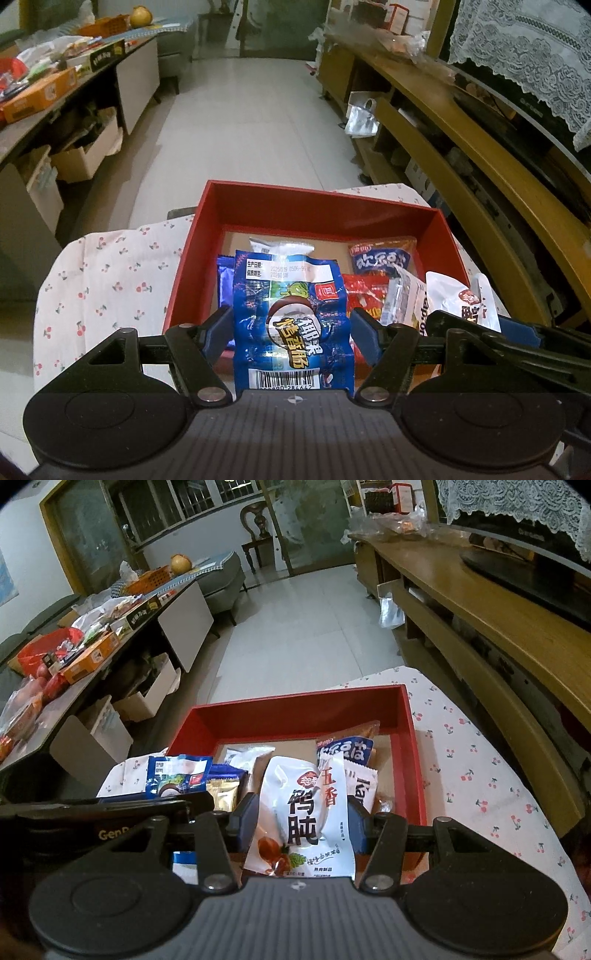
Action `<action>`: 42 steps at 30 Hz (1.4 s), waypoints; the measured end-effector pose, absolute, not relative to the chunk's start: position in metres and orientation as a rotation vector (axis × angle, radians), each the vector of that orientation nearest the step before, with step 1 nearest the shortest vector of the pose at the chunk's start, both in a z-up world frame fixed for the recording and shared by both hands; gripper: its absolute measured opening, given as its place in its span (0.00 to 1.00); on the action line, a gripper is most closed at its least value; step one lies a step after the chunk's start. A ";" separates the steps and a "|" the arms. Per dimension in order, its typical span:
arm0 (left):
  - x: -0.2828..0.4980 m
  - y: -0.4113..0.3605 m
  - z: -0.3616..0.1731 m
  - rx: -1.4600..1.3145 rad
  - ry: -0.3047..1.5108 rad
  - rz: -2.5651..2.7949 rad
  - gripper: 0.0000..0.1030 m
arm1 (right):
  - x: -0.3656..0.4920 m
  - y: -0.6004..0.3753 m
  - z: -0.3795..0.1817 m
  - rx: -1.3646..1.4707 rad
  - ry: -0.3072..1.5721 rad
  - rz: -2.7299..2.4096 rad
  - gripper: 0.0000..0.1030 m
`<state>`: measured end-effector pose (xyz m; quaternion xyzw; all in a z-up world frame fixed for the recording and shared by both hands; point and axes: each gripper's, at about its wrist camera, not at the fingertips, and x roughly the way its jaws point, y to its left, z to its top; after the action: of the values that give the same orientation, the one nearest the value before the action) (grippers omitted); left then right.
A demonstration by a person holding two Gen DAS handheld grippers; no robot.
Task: Organize snacks
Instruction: 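Carry the coconut bag and duck-gizzard pack over the red box, then lower both packs into the red box and open both grippers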
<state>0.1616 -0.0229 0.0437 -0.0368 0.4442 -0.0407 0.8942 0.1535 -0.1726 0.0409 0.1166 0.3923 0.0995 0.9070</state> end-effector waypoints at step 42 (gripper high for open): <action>0.208 -0.015 0.015 -0.070 0.954 0.005 0.71 | 0.210 -0.158 0.011 0.218 0.843 0.207 0.57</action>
<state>0.2083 -0.0151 0.0152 -0.0337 0.4591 0.0022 0.8878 0.2102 -0.1583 0.0113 0.1053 0.4077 0.1003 0.9014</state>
